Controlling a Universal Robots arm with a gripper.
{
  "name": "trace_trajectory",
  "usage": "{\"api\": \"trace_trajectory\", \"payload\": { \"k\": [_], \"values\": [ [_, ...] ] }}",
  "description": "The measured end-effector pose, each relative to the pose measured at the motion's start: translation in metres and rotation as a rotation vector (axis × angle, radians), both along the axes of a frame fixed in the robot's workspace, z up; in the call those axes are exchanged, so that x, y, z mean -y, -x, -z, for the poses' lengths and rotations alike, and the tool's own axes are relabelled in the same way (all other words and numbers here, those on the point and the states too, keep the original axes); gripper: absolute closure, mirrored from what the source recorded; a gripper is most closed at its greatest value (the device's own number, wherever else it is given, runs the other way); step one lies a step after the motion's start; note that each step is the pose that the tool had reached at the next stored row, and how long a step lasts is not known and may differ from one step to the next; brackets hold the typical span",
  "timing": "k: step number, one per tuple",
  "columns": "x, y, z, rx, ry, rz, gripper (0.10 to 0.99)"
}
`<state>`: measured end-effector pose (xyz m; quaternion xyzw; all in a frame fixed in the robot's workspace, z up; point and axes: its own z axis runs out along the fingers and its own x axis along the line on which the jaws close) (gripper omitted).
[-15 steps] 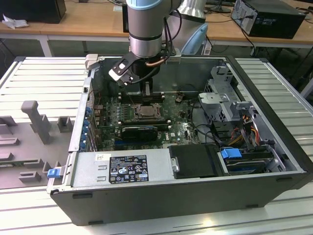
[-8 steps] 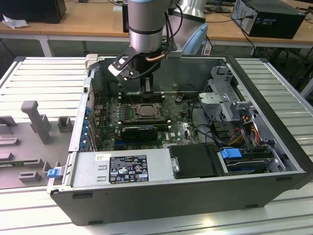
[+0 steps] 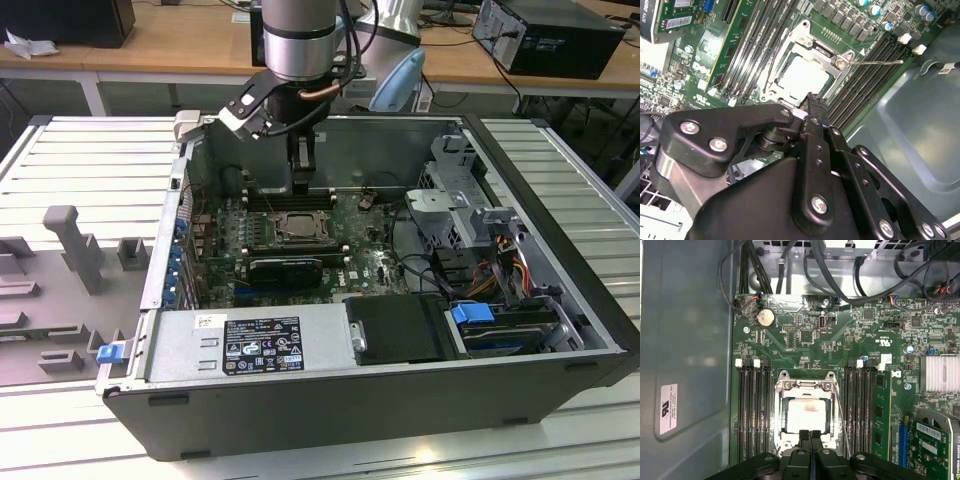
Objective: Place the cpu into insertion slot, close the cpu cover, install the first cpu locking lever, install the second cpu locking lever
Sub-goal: 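Install the first cpu locking lever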
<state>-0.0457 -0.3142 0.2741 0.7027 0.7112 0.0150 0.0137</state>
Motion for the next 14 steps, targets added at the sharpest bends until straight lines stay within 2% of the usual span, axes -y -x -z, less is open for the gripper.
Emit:
{"api": "trace_trajectory", "payload": {
  "k": [3, 14],
  "values": [
    [0.0, 0.0, -0.0001, -0.0001, 0.0, -0.016, 0.98],
    [0.0, 0.0, -0.0001, -0.0001, 0.0, -0.173, 0.98]
  ]
}}
